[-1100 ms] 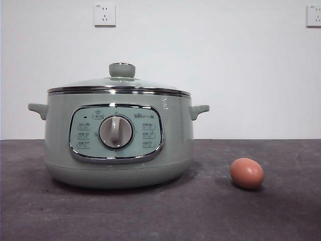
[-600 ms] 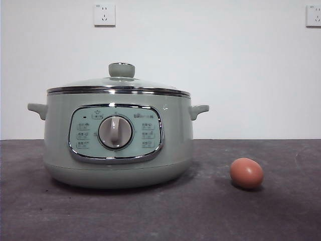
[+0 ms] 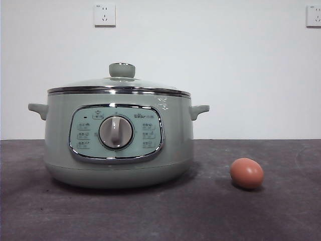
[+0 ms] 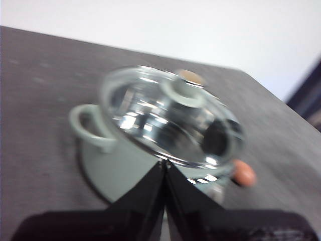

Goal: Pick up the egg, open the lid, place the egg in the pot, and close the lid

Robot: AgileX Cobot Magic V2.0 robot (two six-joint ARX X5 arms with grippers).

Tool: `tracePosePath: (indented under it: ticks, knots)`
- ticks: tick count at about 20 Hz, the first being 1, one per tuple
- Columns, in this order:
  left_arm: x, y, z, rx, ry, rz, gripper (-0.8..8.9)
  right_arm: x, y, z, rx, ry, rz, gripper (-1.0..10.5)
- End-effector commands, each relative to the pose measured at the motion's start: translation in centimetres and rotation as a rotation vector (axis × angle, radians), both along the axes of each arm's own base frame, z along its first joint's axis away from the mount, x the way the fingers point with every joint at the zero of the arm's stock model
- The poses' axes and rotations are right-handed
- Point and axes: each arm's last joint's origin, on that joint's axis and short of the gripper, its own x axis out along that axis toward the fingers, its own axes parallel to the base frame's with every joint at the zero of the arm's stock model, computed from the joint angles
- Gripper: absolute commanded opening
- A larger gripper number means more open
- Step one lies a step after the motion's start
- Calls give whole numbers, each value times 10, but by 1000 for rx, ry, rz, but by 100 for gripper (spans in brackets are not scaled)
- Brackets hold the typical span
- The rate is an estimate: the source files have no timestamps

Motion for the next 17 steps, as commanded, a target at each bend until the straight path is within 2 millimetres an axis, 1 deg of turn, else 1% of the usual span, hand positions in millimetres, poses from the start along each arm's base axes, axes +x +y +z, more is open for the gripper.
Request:
tracePosePath:
  ticks: [1,5,8,13,16,17]
  knots:
    - [-1,-2,16,63,-8,-102,-6,3,2,16,-97,25,92,-11]
    - [-3,-4,35,100,33,-207,-6,7,3,35,-166,103,169,-11]
    - [-5,-4,44,133,66,-254,-6,7,3,47,-205,152,216,-11]
    - [-10,-4,50,175,146,-288,-6,4,3,58,-244,224,256,-11]
    - [-13,-4,47,191,188,-293,-4,1,2,58,-258,257,266,-10]
    - [-13,-4,47,191,187,-293,2,1,2,58,-257,256,266,13]
